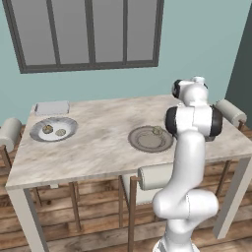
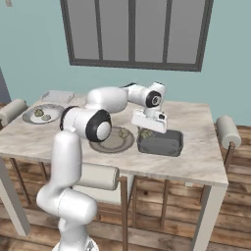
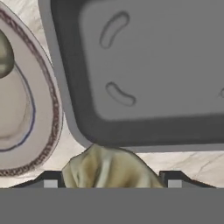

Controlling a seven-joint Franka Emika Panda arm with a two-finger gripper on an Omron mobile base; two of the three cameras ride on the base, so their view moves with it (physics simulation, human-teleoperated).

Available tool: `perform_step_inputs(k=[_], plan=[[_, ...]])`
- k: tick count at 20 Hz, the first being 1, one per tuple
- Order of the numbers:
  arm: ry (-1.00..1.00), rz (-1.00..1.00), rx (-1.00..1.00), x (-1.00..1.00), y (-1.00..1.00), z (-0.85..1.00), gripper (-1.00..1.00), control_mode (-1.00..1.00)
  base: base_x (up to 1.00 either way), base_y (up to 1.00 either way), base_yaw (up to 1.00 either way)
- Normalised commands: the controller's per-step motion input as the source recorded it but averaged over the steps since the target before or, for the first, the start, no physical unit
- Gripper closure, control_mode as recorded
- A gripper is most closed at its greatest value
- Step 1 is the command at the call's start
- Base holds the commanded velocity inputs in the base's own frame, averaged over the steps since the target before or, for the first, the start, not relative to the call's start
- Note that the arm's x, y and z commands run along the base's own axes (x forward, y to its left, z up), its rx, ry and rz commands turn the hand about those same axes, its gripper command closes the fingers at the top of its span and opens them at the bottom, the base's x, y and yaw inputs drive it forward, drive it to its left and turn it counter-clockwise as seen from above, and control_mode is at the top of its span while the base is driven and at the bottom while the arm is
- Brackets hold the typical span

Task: Place two dumplings into each of the tupperware containers and then place the containers in the fridge.

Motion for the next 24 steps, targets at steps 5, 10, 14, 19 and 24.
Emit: perform_step_inputs(k=[5, 10, 14, 19, 24], plan=[[-0.09, 0.01, 0.01, 0.52, -0.19, -0.27, 1.00, -1.00, 0.00, 0.00, 0.00], [-0.03, 0.01, 0.00, 0.70, 0.00, -0.33, 1.00, -1.00, 0.00, 0.00, 0.00], [0.00, 0.00, 0.00, 0.32, 0.00, -0.36, 1.00, -1.00, 0.00, 0.00, 0.00], [0.00, 0.00, 0.01, 0.11, -0.05, -0.36, -1.00, -1.00, 0.00, 0.00, 0.00], [0.00, 0.00, 0.00, -0.03, -0.08, -0.01, -1.00, -1.00, 0.00, 0.00, 0.00]])
